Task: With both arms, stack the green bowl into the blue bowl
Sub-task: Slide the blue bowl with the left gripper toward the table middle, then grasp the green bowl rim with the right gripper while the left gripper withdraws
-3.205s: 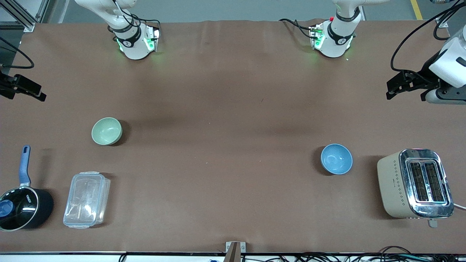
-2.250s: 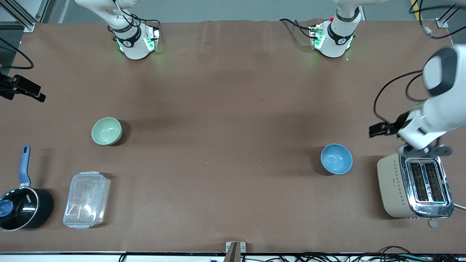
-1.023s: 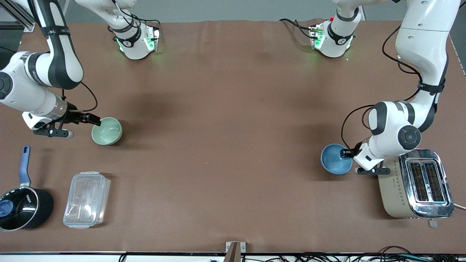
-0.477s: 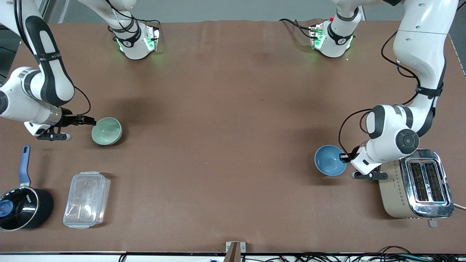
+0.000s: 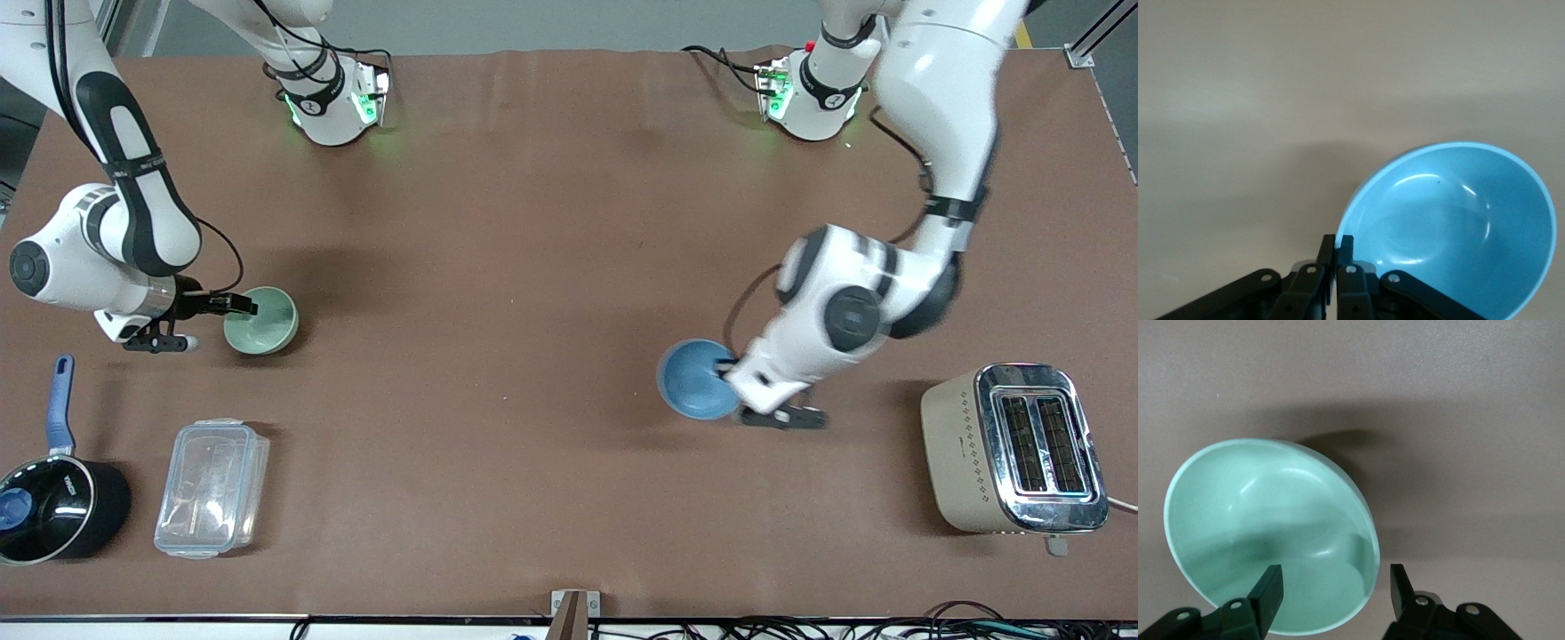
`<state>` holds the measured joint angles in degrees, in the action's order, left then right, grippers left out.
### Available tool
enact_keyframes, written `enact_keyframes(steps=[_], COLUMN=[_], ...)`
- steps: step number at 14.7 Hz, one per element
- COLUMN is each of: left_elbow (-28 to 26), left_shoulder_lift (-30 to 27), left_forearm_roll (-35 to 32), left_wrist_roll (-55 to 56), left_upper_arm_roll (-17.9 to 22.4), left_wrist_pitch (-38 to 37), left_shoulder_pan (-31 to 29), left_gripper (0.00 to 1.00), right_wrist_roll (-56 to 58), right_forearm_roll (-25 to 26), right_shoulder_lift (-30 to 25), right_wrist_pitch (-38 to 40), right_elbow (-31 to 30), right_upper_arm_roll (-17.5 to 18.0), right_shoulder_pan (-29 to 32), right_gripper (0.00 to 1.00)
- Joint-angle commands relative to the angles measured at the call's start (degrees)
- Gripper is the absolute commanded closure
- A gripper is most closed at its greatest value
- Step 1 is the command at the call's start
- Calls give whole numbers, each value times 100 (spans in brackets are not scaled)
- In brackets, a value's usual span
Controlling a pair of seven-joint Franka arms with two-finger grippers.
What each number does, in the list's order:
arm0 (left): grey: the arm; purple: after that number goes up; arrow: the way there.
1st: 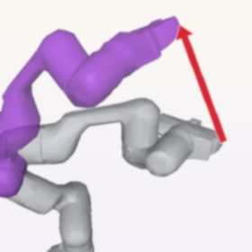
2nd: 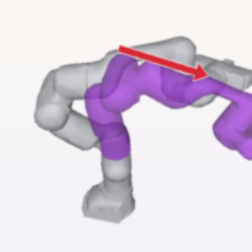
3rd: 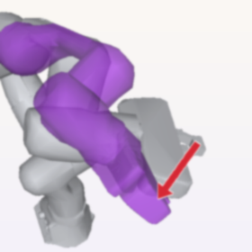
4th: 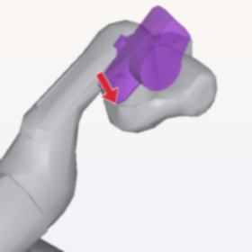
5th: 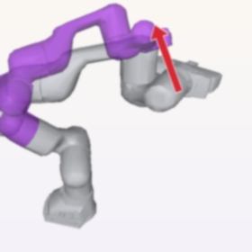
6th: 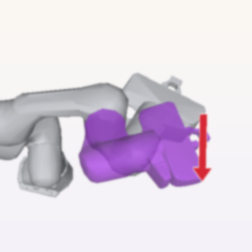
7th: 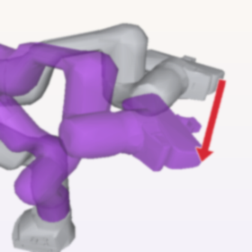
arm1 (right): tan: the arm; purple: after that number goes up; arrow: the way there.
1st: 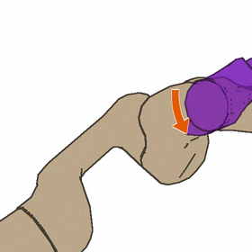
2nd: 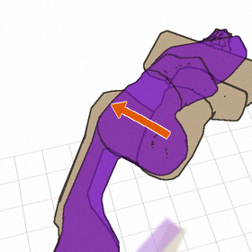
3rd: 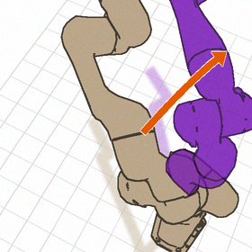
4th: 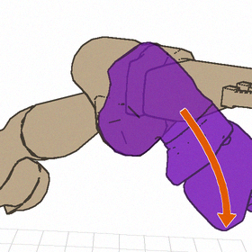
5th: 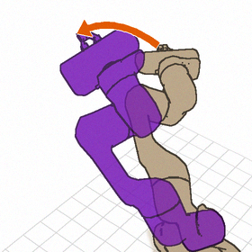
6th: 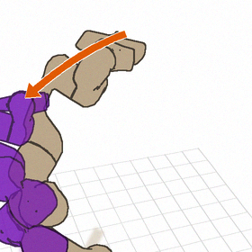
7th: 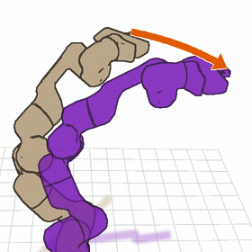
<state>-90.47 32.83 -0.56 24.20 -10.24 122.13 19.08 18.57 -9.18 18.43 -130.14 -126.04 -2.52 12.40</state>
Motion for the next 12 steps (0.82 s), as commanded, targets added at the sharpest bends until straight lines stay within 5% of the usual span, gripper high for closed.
enact_keyframes(steps=[1, 5, 8, 10, 11, 12], left_elbow=[196, 196, 362, 381, 381, 381], left_shoulder_lift=[329, 689, 1032, 1181, 1199, 1191], left_forearm_roll=[-76, -68, -41, -41, -24, -15], left_wrist_roll=[619, 1821, 2526, 2764, 2800, 2800], left_upper_arm_roll=[66, 75, 57, 66, 57, 66], left_wrist_pitch=[12, 616, 1224, 1243, 1243, 1251], left_shoulder_pan=[560, 1413, 1756, 1880, 1880, 1872], left_gripper=[100, 100, 100, 95, 78, 41], right_wrist_roll=[111, 111, 111, 111, 103, 103], right_forearm_roll=[-146, -155, -356, -374, -383, -383], right_shoulder_lift=[29, 152, 170, 179, 179, 170], right_wrist_pitch=[-90, -152, -143, -108, -82, -56], right_elbow=[-69, -26, 62, 54, 54, 54], right_upper_arm_roll=[24, 24, 24, 24, 24, 32], right_shoulder_pan=[34, 60, 78, 78, 69, 52], right_gripper=[30, 36, 84, 92, 96, 98])
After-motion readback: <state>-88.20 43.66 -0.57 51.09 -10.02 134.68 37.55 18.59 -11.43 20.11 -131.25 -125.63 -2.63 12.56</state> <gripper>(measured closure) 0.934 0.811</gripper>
